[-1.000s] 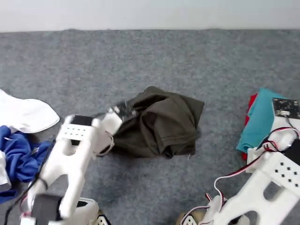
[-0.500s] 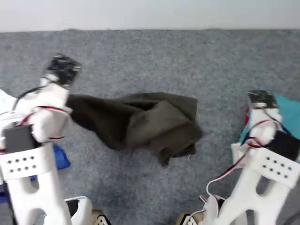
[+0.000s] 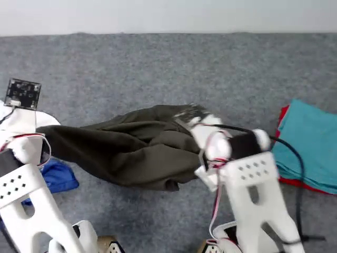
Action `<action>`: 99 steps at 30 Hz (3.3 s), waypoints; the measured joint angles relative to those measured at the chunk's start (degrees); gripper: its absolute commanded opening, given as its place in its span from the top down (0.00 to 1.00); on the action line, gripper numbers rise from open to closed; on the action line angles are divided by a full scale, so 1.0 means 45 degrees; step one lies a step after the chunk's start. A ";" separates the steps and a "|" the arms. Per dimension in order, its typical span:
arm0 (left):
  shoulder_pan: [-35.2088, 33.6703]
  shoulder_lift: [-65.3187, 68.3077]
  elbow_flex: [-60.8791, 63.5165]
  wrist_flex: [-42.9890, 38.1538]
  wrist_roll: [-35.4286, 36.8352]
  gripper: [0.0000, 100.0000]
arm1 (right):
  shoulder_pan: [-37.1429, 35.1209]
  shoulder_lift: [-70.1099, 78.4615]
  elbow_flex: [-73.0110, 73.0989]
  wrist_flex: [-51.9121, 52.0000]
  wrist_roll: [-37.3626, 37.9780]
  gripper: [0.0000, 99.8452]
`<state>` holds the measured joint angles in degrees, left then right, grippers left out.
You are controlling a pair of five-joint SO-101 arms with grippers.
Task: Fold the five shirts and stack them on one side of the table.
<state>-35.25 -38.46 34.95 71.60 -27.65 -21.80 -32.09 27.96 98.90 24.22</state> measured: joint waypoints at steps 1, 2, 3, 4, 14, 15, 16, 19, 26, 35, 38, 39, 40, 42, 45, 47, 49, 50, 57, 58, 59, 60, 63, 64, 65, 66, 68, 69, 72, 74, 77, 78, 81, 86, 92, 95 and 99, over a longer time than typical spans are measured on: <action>-0.0020 0.0000 0.0098 -0.0039 0.0000 0.98 | -0.0176 0.0488 0.0000 -0.0176 -0.0020 0.86; -0.0039 0.0000 0.0195 -0.0039 0.0000 0.98 | -0.0254 0.0977 0.0000 -0.0352 -0.0020 0.82; -0.0039 0.0000 0.0274 -0.0039 0.0000 0.98 | -0.0313 0.1446 0.0000 -0.0508 -0.0020 0.79; -0.0039 0.0000 0.0352 -0.0039 0.0000 0.98 | -0.0410 0.1895 0.0000 -0.0625 -0.0020 0.77; -0.0313 0.0000 0.0821 -0.0039 0.0000 0.98 | -0.3634 0.3770 -0.0762 -0.0567 -0.0020 0.81; -0.0332 0.0000 0.0918 -0.0039 0.0000 0.98 | -0.3946 0.3810 -0.0762 -0.0567 -0.0020 0.79; -0.0391 0.0000 0.0996 -0.0039 0.0000 0.98 | -0.4200 0.3868 -0.0762 -0.0567 -0.0020 0.78; -0.0547 0.0000 0.1270 -0.0156 0.0000 0.98 | -0.4806 0.4181 -0.0762 -0.0567 -0.0020 0.78; -0.0977 0.0000 0.1270 -0.0176 0.0000 0.98 | -0.5470 0.6134 -0.0762 -0.2168 -0.0020 0.78; -0.1289 0.0000 0.1289 -0.0176 0.0000 0.98 | -0.5138 0.9260 -0.1035 -0.4122 0.0078 0.78; -0.1289 0.0000 0.1289 -0.0176 0.0000 0.98 | -0.5255 0.9416 -0.1250 -0.4142 0.0078 0.78; -0.1289 0.0000 0.1289 -0.0176 0.0000 0.98 | -0.5255 0.9495 -0.1250 -0.4181 0.0078 0.78; -0.1289 0.0000 0.1289 -0.0176 0.0000 0.98 | -0.5255 0.9612 -0.1309 -0.4435 0.0078 0.78; -0.1289 0.0000 0.1289 -0.0176 0.0000 0.98 | -0.5236 0.9924 -0.1348 -0.4923 0.0078 0.78; -0.1289 0.0000 0.1289 -0.0156 0.0000 0.98 | -0.5236 1.0276 -0.1426 -0.5353 0.0059 0.78; -0.1289 0.0000 0.1289 -0.0156 0.0000 0.98 | -0.5216 1.0686 -0.1602 -0.5392 0.0059 0.83; -0.1289 0.0000 0.1289 -0.0156 0.0000 0.98 | -0.5197 1.1018 -0.2051 -0.5392 0.0059 0.91; -0.1289 0.0000 0.1289 -0.0156 0.0000 0.98 | -0.5177 1.1214 -0.2325 -0.5314 0.0059 0.96; -0.1289 0.0000 0.1289 -0.0156 0.0000 0.98 | -0.4982 1.2659 -0.4923 -0.3790 0.0059 0.99; -0.1289 0.0000 0.1289 -0.0156 0.0000 0.98 | -0.4904 1.2737 -0.5236 -0.3477 0.0059 0.99; -0.1289 0.0000 0.1289 -0.0156 0.0000 0.98 | -0.4884 1.2816 -0.5607 -0.3165 0.0059 0.99; -0.1289 0.0000 0.1289 -0.0078 0.0000 0.98 | -0.4825 1.2816 -0.6056 -0.2755 0.0059 0.99; -0.1289 0.0000 0.1270 0.0313 0.0000 0.98 | -0.4239 1.2816 -0.7678 -0.1270 0.0059 0.99; -0.1289 0.0000 0.1231 0.0469 0.0000 0.98 | -0.3985 1.2816 -0.8322 -0.0723 0.0059 0.99; -0.1289 0.0000 0.1094 0.0606 0.0000 0.98 | -0.3712 1.2816 -0.8947 -0.0215 0.0156 0.99; -0.1289 0.0000 0.0938 0.0723 0.0000 0.98 | -0.3438 1.2816 -0.9514 0.0176 0.0313 0.99; -0.1289 0.0000 0.0527 0.1016 0.0000 0.98 | -0.2833 1.2542 -1.0159 0.0313 0.0586 0.99; -0.1289 0.0000 0.0293 0.1172 0.0000 0.98 | -0.2540 1.2249 -1.0237 0.0332 0.0723 0.99; -0.1114 0.0000 -0.0430 0.1719 0.0000 0.98 | -0.1778 1.0921 -1.0413 0.0352 0.1114 0.99; -0.0723 0.0000 -0.0860 0.2188 0.0000 0.98 | -0.1387 0.9963 -1.0413 0.0352 0.1250 0.99; 0.0137 0.0000 -0.1426 0.2930 0.0000 0.98 | -0.0625 0.8420 -1.0413 0.0352 0.1270 0.99; 0.0469 0.0000 -0.1621 0.3126 0.0000 0.98 | -0.0371 0.7873 -1.0413 0.0352 0.1270 0.99; 0.1289 0.0000 -0.2247 0.3712 0.0000 0.98 | 0.0391 0.6271 -1.0413 0.0352 0.1387 0.99; 0.2188 0.0000 -0.4063 0.4044 0.1289 0.98 | 0.1875 0.3692 -1.0413 0.0332 0.2090 0.99; 0.3731 -0.0039 -0.7013 0.3849 0.2852 0.98 | 0.4278 0.1172 -1.0413 -0.1504 0.2286 0.99; 0.4552 -0.0078 -0.8479 0.3321 0.3028 0.98 | 0.5275 0.0410 -1.0510 -0.2755 0.2286 0.99; 0.4845 -0.0078 -1.0120 0.1973 0.3028 0.98 | 0.6252 -0.0352 -1.0569 -0.4278 0.2286 0.99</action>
<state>-13.45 -38.81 -10.59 80.48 -14.02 6.33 -33.67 -19.60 79.65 34.51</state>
